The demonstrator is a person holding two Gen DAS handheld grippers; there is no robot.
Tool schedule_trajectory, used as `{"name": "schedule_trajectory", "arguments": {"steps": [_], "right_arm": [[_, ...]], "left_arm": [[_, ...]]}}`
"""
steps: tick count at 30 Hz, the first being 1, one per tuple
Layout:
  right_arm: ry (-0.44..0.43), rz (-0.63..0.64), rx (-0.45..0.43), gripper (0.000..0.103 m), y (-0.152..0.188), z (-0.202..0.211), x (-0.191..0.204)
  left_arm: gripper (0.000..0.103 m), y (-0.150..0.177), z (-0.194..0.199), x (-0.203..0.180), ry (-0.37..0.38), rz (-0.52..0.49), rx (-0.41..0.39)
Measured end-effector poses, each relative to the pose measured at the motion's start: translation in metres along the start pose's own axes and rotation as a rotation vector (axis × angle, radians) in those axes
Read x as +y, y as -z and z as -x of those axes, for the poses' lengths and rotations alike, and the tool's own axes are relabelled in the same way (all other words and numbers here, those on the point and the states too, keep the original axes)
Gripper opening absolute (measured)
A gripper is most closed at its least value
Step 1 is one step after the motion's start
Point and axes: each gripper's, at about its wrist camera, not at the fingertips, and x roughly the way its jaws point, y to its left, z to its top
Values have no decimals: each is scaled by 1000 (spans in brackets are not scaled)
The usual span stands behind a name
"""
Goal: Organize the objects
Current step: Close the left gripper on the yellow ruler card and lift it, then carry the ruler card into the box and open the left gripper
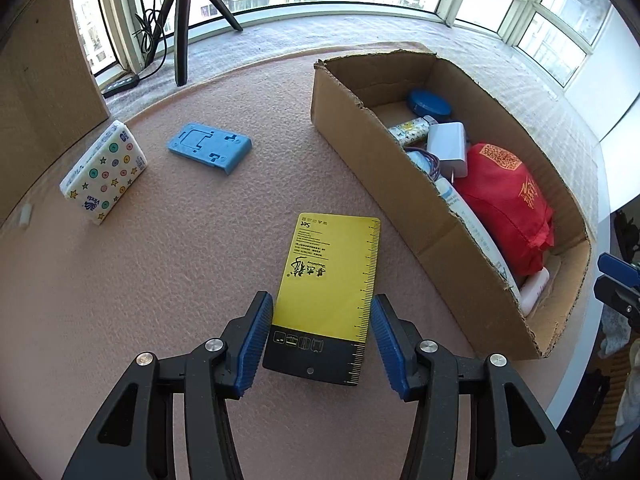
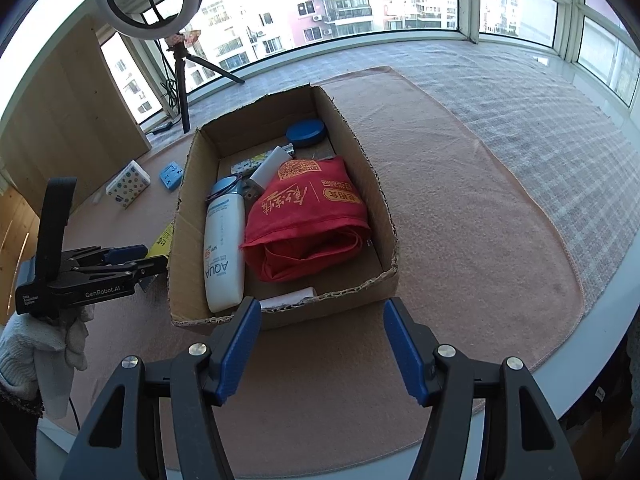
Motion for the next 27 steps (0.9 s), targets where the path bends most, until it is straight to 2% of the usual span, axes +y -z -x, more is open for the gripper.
{"name": "schedule_trajectory", "arguments": {"steps": [6,12,20,27], "right_arm": [[-2,-3,-1,60,-1,0,-1],[-4,8,-7,60,-1,2,2],[-8,13,-6,60,0,2,4],[-4,6,-3,60,2,3,0]], "left_arm": [[55,-9,27,-1,17,35,-68],[55,-23,44,-27,34,-7,-125],[55,-39,39,-78,85,-75,-136],[55,-46,29,-98,102,-90,-122]]}}
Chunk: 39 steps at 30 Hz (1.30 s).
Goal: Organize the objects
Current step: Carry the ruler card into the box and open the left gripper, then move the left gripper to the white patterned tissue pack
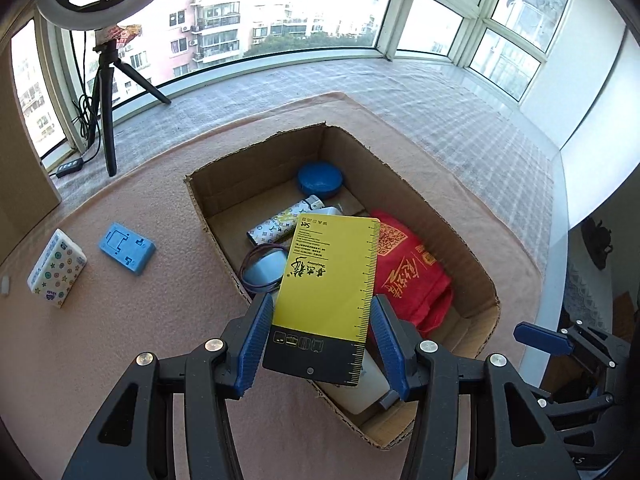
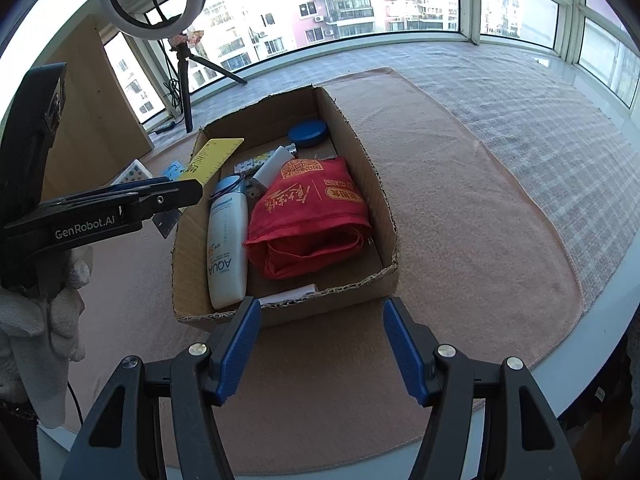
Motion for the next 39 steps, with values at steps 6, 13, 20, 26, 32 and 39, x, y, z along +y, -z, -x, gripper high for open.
{"name": "schedule_trajectory", "arguments": {"steps": [6,13,20,26,32,39], "right_arm": [[2,-10,6,60,2,-1,-4],[-4,0,12,60,2,-2,2],[-19,20,11,60,0,-3,15],[-38,46,8,60,-2,-3,34],[-65,91,13,60,-5,-8,64],[-120,155,20,60,-14,-13,109]], "left_arm": [[55,-1,-3,-1,9,9,12],[55,1,10,8,10,23,-7],[55,13,34,27,-36,41,-37],[55,29,67,55,-107,67,-82],[55,46,98,93,-152,121,-105],[55,67,140,146,-198,219,-159]]}}
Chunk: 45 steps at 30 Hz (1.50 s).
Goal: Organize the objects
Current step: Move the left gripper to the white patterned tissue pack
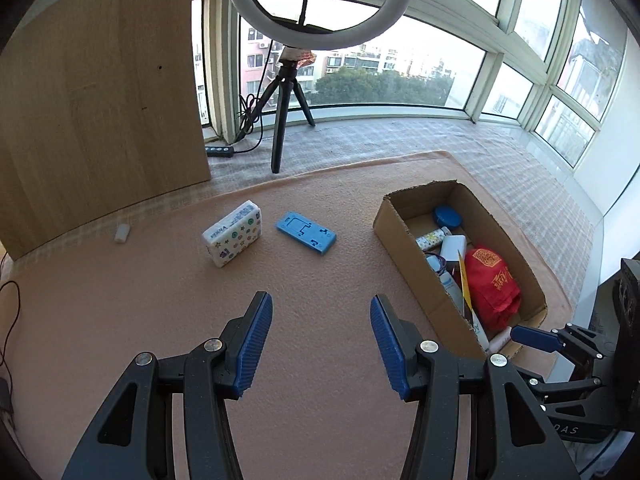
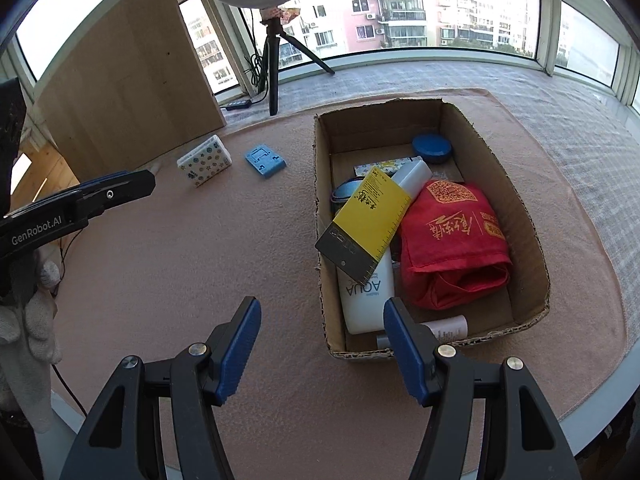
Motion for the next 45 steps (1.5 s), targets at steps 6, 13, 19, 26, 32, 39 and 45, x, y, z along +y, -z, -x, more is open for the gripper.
{"name": "schedule_trajectory", "arguments": {"steps": [6,13,19,26,32,39,45], "right_arm": [[-50,52,-24,60,-24,0,39],[-97,115,-87,60,-76,9,75],[-101,153,-121,60,-132,0,96],[-124,82,-55,60,-161,-42,89],[-130,16,-13,60,-157,-58,69],[-96,-32,-3,60,-148,-57,38],[-93,-56,10,60,-146,-62,23]], "left_arm": [[55,-8,32,63,-44,88,-53],[55,-43,52,118,-88,107,-87],[55,-86,30,146,-82,123,-75],[55,-104,-56,135,-50,91,37],[55,-104,-133,129,-1,143,140],[39,-104,-172,121,2,133,187],[30,-96,-177,114,21,107,210]]}}
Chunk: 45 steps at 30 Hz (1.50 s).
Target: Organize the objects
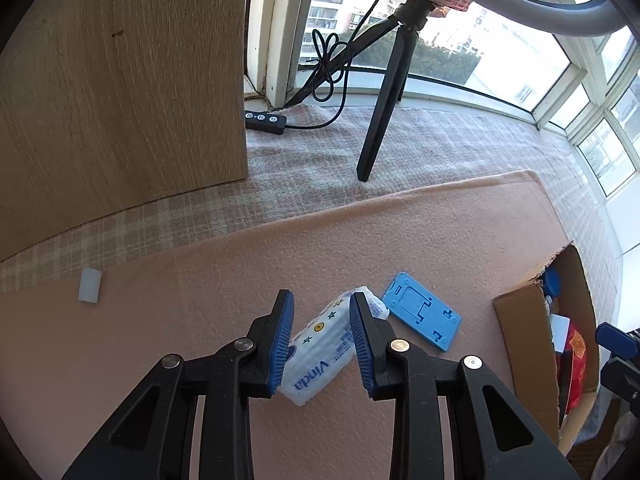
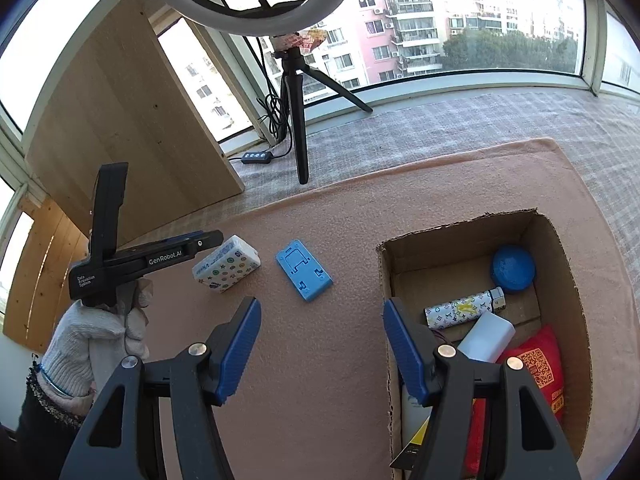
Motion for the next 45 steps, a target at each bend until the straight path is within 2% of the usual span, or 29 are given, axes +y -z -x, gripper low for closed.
{"name": "schedule_trajectory", "arguments": {"steps": [8,12,14,16,19,22,26,30,33,37,45], "right_arm": [[-12,6,10,60,4,-6,4],[-17,6,15,60,5,-8,5],[-15,3,16,60,6,-9,3],[-16,-1,17,60,7,-9,2],[-21,-6,18,60,10,-7,2],[-26,-1,22,60,12,-5,3],[-24,-3,28,60,16,-4,2],[-21,-8,35,60,19,-4,0],[-22,-9,36,60,22,-2,0],[-28,-3,35,60,26,0,2],[-58,21,67,60,45,-5,15]], "left_arm": [[30,19,3,-10,104,-17,42],[30,21,14,-12,141,-13,18],[30,16,17,-11,98,-5,-5],[30,10,13,-6,79,30,13],[30,9,0,3,120,73,52],[31,10,-12,-2,122,58,79],[45,10,-22,-12,117,49,98],[46,13,-29,-19,94,15,119],[45,22,-28,-19,80,5,123],[40,39,-13,-5,93,58,107],[39,98,18,6,99,103,80]]}}
